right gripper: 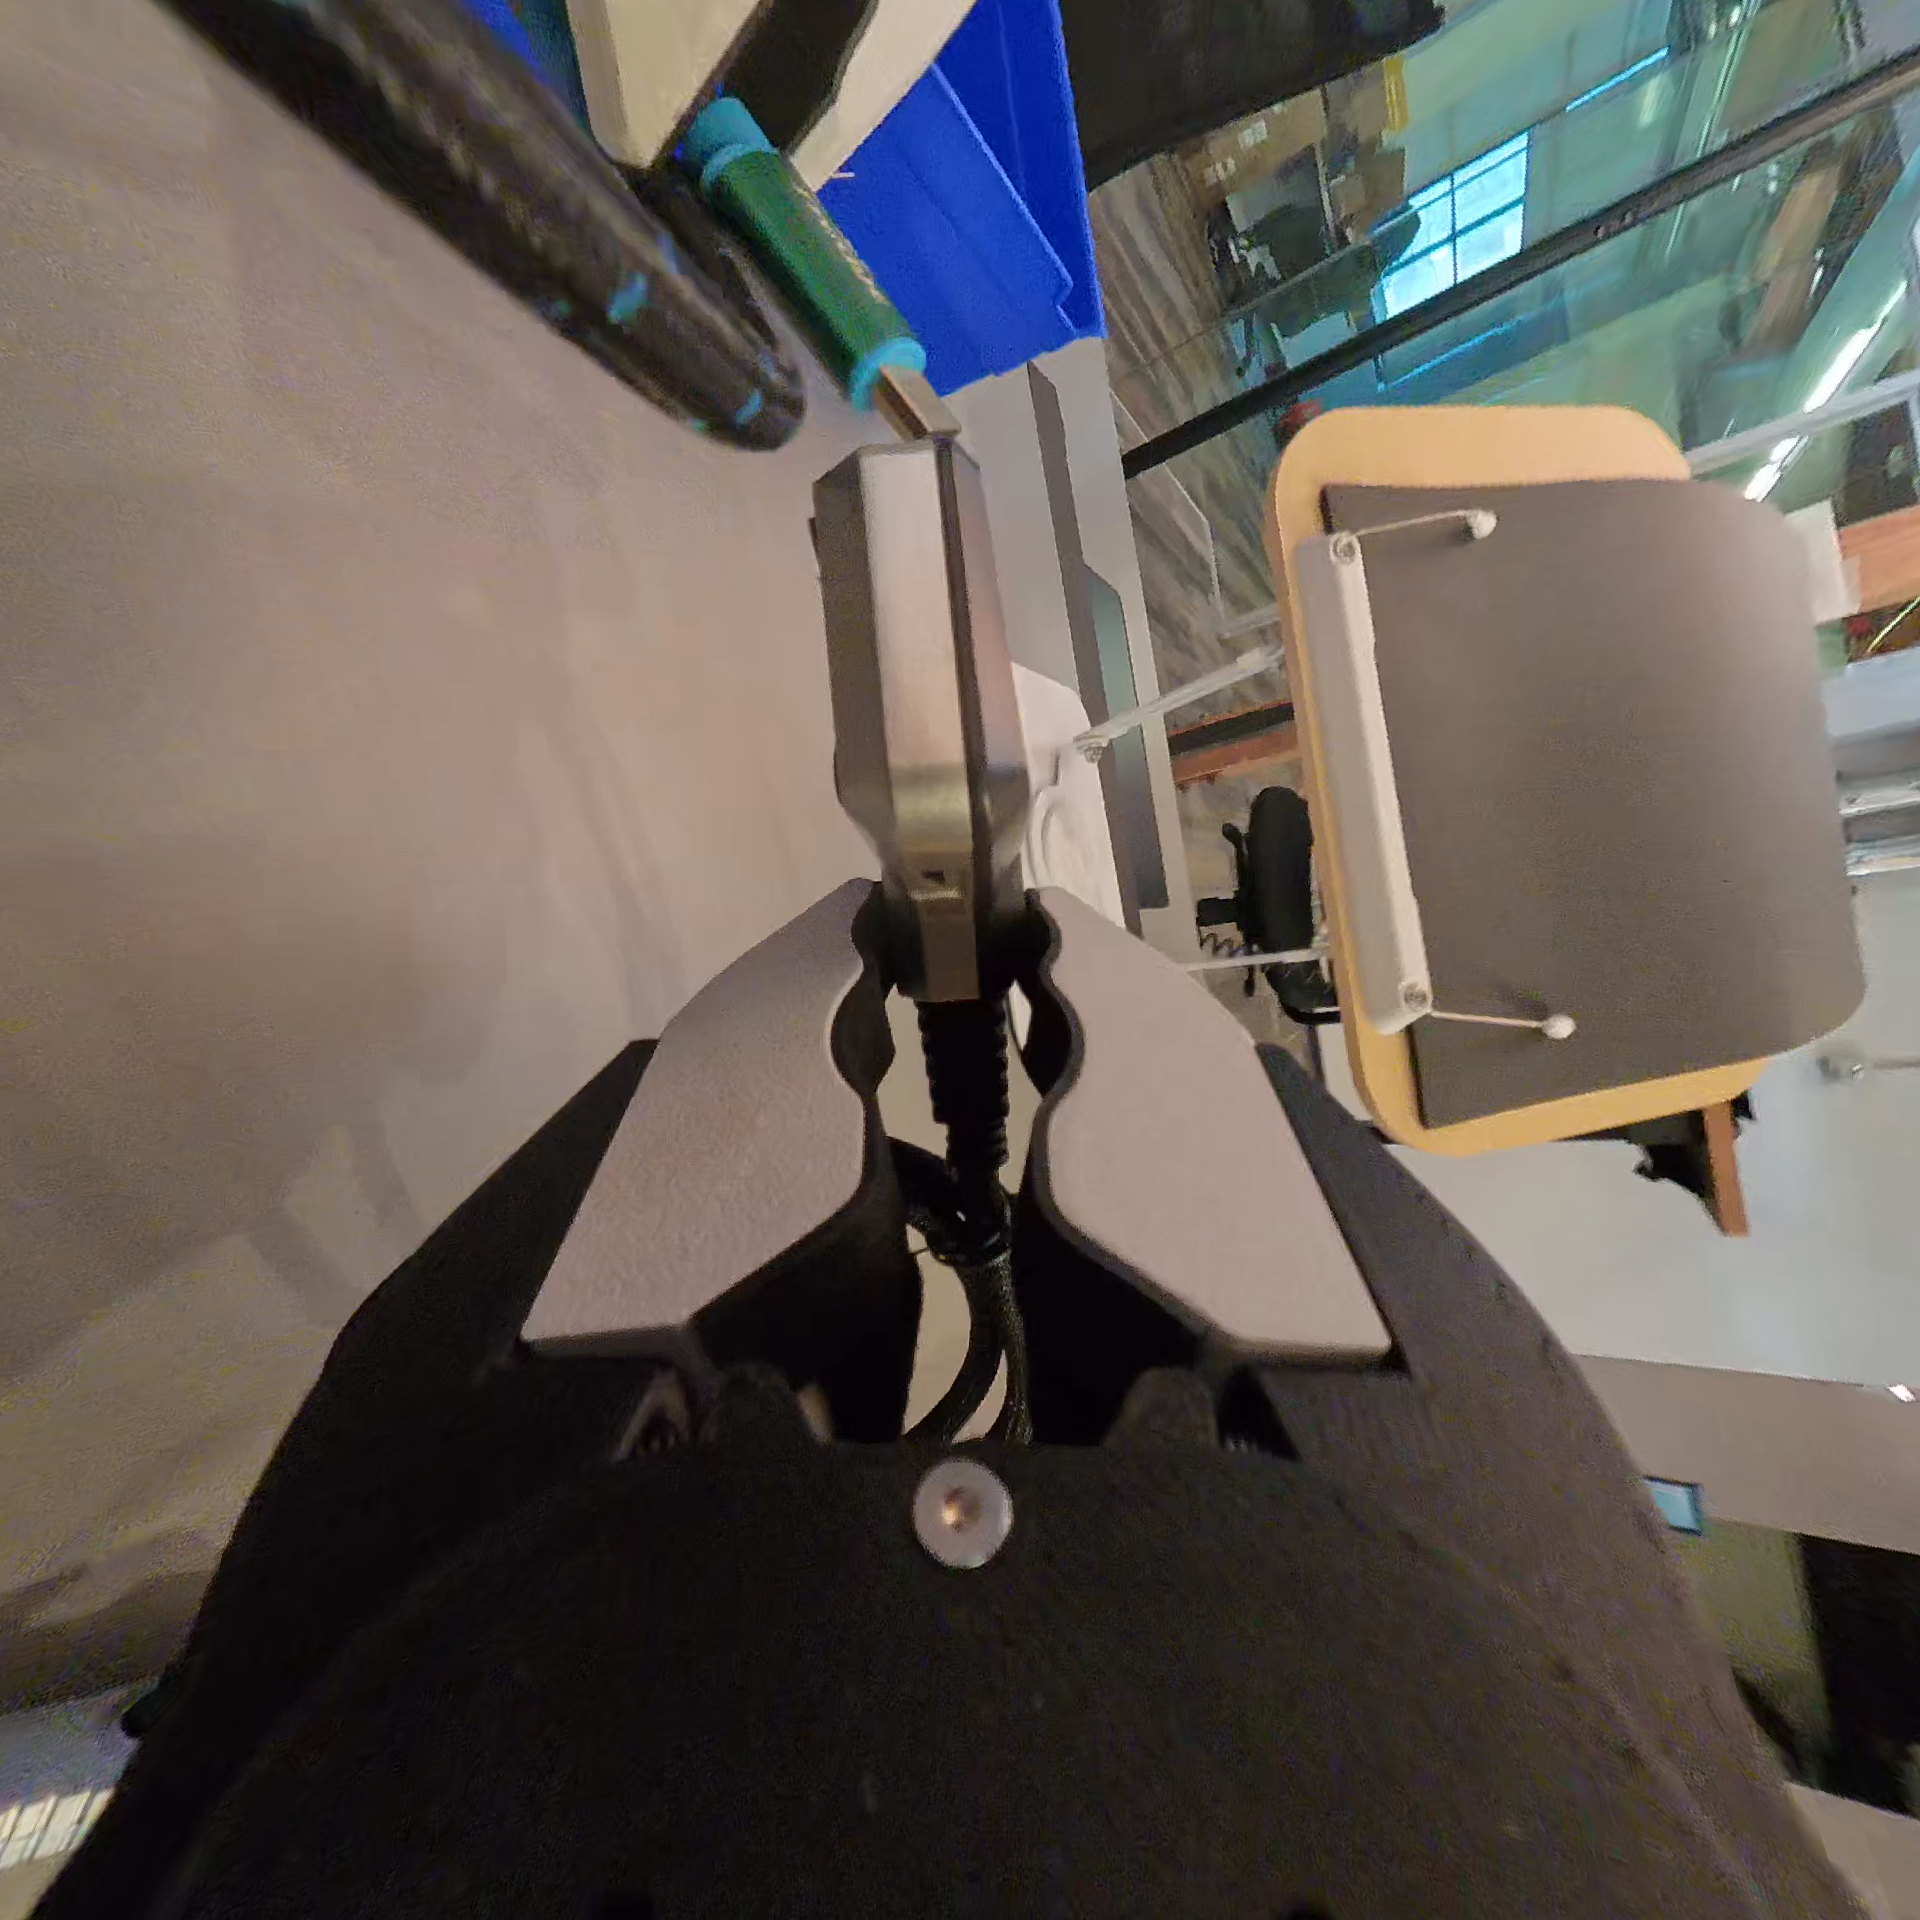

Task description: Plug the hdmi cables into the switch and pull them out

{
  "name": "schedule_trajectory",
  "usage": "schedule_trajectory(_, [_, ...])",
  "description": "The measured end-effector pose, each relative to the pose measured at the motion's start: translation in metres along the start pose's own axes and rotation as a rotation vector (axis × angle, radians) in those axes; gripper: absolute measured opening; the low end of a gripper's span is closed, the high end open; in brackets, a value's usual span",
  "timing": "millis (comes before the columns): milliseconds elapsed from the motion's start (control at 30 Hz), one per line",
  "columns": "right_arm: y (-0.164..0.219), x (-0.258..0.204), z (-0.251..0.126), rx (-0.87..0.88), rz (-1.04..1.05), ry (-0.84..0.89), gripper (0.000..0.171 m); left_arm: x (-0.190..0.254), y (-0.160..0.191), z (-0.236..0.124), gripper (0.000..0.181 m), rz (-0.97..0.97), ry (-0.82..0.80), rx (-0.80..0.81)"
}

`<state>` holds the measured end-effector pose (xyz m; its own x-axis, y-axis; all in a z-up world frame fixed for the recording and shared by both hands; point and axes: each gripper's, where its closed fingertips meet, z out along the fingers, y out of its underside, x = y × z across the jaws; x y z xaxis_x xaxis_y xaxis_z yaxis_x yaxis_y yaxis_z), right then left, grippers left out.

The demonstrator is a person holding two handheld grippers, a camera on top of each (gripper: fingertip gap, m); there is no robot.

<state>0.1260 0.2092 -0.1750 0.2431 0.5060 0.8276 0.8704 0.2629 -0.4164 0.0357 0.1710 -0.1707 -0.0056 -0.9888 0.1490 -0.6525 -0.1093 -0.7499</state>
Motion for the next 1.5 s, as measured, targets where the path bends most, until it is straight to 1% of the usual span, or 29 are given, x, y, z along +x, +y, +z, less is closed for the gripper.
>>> schedule_trajectory(33, [-0.002, -0.001, 0.001, -0.004, -0.024, 0.003, 0.021, 0.003, 0.003, 0.0, 0.013, -0.005, 0.026, -0.008])
schedule_trajectory(200, [-0.021, -0.011, 0.001, 0.028, -0.123, -0.014, 0.021, 0.017, 0.014, 0.0, 0.012, -0.035, 0.152, -0.02])
schedule_trajectory(367, [-0.034, -0.018, 0.001, 0.064, -0.173, -0.024, 0.021, 0.026, 0.025, -0.006, 0.012, -0.08, 0.222, -0.032])
schedule_trajectory(667, [-0.053, -0.028, 0.001, 0.107, -0.219, -0.053, 0.021, 0.036, 0.045, -0.015, 0.012, -0.086, 0.273, -0.159])
schedule_trajectory(800, [-0.055, -0.027, -0.002, 0.12, -0.214, -0.055, 0.021, 0.04, 0.042, -0.017, 0.012, -0.109, 0.309, -0.14])
schedule_trajectory(967, [-0.057, -0.029, -0.003, 0.128, -0.222, -0.059, 0.021, 0.045, 0.038, -0.022, 0.012, -0.092, 0.33, -0.115])
schedule_trajectory(1200, [-0.065, -0.033, -0.004, 0.148, -0.237, -0.071, 0.021, 0.046, 0.042, -0.028, 0.012, -0.147, 0.361, -0.107])
schedule_trajectory(1500, [-0.068, -0.039, -0.001, 0.141, -0.256, -0.082, 0.021, 0.051, 0.052, -0.025, 0.012, -0.167, 0.384, -0.162])
